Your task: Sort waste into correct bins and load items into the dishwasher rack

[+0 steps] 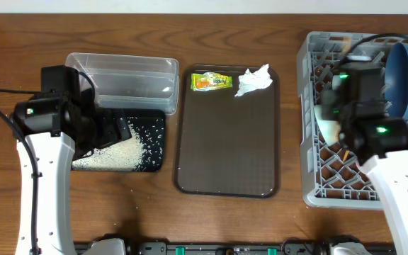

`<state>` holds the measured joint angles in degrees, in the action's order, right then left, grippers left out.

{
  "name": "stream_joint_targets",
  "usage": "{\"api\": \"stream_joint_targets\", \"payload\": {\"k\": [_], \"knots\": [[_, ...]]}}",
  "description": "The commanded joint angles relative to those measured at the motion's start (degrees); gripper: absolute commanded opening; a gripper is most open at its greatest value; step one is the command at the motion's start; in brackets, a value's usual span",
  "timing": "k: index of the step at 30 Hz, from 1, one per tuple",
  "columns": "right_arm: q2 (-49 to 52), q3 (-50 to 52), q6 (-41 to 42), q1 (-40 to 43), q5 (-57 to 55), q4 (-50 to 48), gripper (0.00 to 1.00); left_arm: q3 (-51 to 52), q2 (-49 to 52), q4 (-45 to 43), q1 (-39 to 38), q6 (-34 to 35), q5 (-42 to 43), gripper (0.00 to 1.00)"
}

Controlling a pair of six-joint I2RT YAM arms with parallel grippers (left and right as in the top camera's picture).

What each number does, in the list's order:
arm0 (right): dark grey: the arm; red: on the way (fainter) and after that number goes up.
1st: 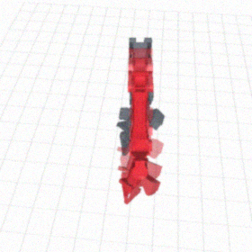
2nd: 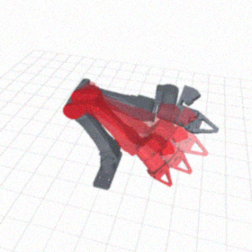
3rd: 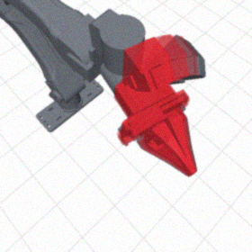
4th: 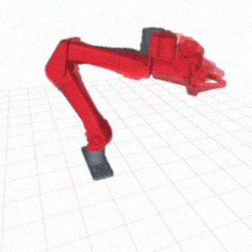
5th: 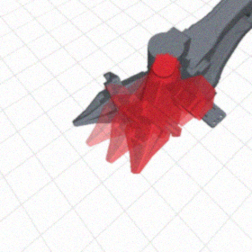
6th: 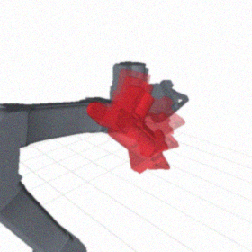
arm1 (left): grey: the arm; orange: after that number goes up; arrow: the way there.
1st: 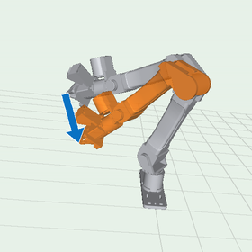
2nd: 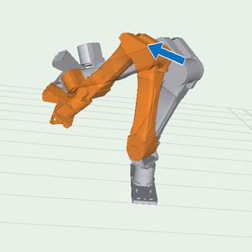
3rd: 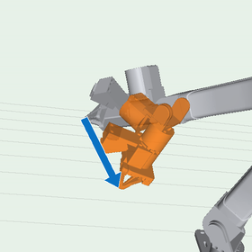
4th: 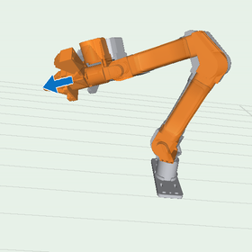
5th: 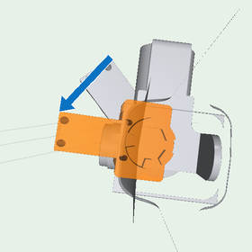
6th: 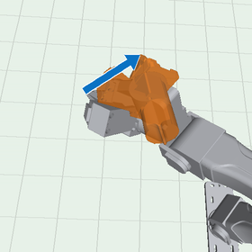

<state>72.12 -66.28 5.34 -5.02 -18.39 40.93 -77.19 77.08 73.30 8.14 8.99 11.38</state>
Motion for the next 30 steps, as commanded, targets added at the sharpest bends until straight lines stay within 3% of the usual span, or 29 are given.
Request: {"api": "stream_joint_targets", "payload": {"k": [1, 9, 10, 12, 13, 14, 19, 26, 27, 28, 29, 30], "knots": [[1.92, 0.00, -5.81, 5.25, -1.79, -0.85, 0.01, -0.68, -0.61, 0.20, 0.20, 0.07, -0.72, 0.96], [11.56, 0.07, -5.90, 11.47, -2.36, -3.98, 0.01, -0.68, -0.61, 0.20, 0.20, 0.07, -0.72, 0.96], [12.22, 0.07, -5.88, 11.47, -2.86, -3.93, 0.13, -0.68, -0.61, 0.20, 0.20, 0.09, -0.72, 0.96], [12.52, 0.02, -5.88, 11.39, -3.28, -3.93, 0.24, -0.68, -0.61, 0.20, 0.20, 0.07, -0.72, 0.96], [12.02, -0.24, -5.86, 11.32, -3.26, -3.80, 0.39, -0.68, -0.61, 0.20, 0.20, 0.09, -0.72, 0.96], [11.39, -0.46, -5.75, 11.26, -3.10, -3.65, 0.45, -0.68, -0.61, 0.20, 0.20, 0.07, -0.72, 0.96], [3.45, -1.14, -4.96, 8.33, 2.03, -2.34, 0.50, -0.68, -0.61, 0.20, 0.20, 0.09, -0.72, 0.96], [-13.18, -1.14, 0.48, -1.60, 21.97, 3.04, 0.58, -0.68, -0.61, 0.20, 0.20, 0.09, -0.72, 0.96], [-14.97, -1.14, 0.87, -3.10, 24.94, 3.63, 0.62, -0.68, -0.61, 0.20, 0.20, 0.07, -0.72, 0.96], [-16.90, -1.14, 1.33, -4.83, 28.04, 4.24, 0.73, -0.68, -0.61, 0.20, 0.20, 0.09, -0.72, 0.96], [-18.34, -1.14, 1.84, -6.19, 30.27, 4.66, 0.99, -0.68, -0.61, 0.20, 0.20, 0.09, -0.72, 0.96], [-20.68, -1.14, 2.80, -8.33, 33.55, 5.07, 0.99, -0.68, -0.61, 0.20, 0.20, 0.09, -0.72, 0.96]]}}
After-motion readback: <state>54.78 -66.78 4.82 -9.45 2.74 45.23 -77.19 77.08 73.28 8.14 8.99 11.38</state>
